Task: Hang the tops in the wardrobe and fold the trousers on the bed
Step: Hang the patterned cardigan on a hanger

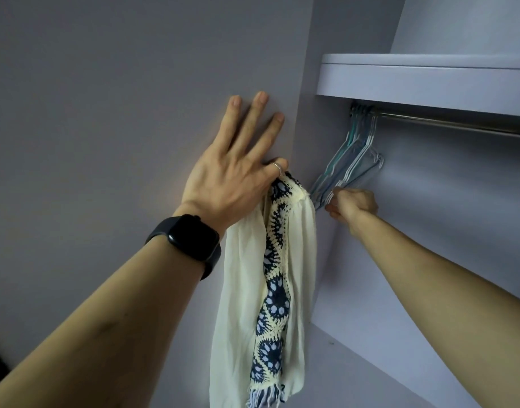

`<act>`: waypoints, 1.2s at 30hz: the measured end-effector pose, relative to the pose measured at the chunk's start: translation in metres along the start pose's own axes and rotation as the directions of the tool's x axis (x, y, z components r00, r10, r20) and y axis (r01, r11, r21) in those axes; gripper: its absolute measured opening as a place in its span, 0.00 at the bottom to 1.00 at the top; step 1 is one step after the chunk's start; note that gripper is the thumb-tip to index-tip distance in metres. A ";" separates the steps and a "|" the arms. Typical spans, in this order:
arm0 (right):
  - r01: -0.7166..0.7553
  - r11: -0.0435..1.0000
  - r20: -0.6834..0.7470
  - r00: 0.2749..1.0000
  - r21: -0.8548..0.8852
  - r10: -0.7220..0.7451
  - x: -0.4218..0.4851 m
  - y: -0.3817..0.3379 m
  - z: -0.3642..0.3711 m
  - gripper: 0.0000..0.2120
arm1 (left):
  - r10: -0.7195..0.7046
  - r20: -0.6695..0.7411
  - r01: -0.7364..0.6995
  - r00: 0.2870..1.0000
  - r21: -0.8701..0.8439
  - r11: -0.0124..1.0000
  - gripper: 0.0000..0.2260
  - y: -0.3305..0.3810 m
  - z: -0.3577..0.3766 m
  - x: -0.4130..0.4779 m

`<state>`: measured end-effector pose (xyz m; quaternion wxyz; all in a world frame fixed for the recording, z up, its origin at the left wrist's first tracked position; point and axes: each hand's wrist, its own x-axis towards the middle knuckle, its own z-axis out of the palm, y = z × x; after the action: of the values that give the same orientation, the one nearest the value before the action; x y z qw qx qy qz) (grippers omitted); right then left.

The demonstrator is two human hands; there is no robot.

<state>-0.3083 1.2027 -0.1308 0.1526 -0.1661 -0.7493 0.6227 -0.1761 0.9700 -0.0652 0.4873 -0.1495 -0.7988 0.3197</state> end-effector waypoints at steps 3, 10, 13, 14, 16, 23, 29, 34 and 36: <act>0.130 0.960 -0.039 0.989 -0.248 -0.143 -0.001 -0.002 -0.008 0.10 | -0.001 0.005 0.001 1.000 0.008 1.000 0.15 0.000 -0.001 0.001; 0.191 0.819 -0.128 0.944 -0.540 -0.305 -0.018 -0.025 -0.037 0.17 | -0.016 0.040 0.016 0.999 0.001 1.000 0.14 0.001 -0.002 -0.001; 0.215 0.800 -0.151 0.923 -0.561 -0.354 -0.020 -0.034 -0.056 0.17 | -0.015 0.046 0.016 0.999 -0.027 1.000 0.12 0.002 0.000 -0.003; 0.227 0.790 -0.145 0.918 -0.570 -0.369 -0.022 -0.034 -0.064 0.17 | -0.015 0.037 0.016 0.999 -0.042 0.999 0.11 0.002 0.001 -0.005; 0.252 0.782 -0.129 0.913 -0.571 -0.388 -0.027 -0.034 -0.082 0.17 | -0.019 0.017 0.020 1.000 -0.071 0.997 0.09 0.001 0.002 -0.005; 0.375 0.756 -0.071 0.873 -0.536 -0.483 -0.094 0.004 -0.161 0.23 | -0.021 0.009 0.023 1.000 -0.193 0.981 0.14 -0.004 -0.006 0.003; 0.344 0.853 -0.041 0.920 -0.393 -0.390 -0.191 0.028 -0.230 0.24 | -0.123 0.202 0.200 0.972 -0.423 0.884 0.10 0.005 -0.033 0.009; 0.123 0.966 0.033 0.992 -0.226 -0.119 -0.260 0.049 -0.277 0.24 | -0.063 0.335 0.288 0.940 -0.684 0.670 0.13 0.071 -0.083 -0.020; 0.051 0.989 0.071 0.997 -0.141 -0.041 -0.281 0.048 -0.291 0.24 | 0.095 0.283 0.166 0.955 -0.769 0.618 0.10 0.102 -0.107 -0.037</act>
<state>0.0732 1.3442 -0.1324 0.1293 -0.1379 -0.8001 0.5692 -0.0724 1.0651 -0.1237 0.2540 -0.2815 -0.9238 -0.0527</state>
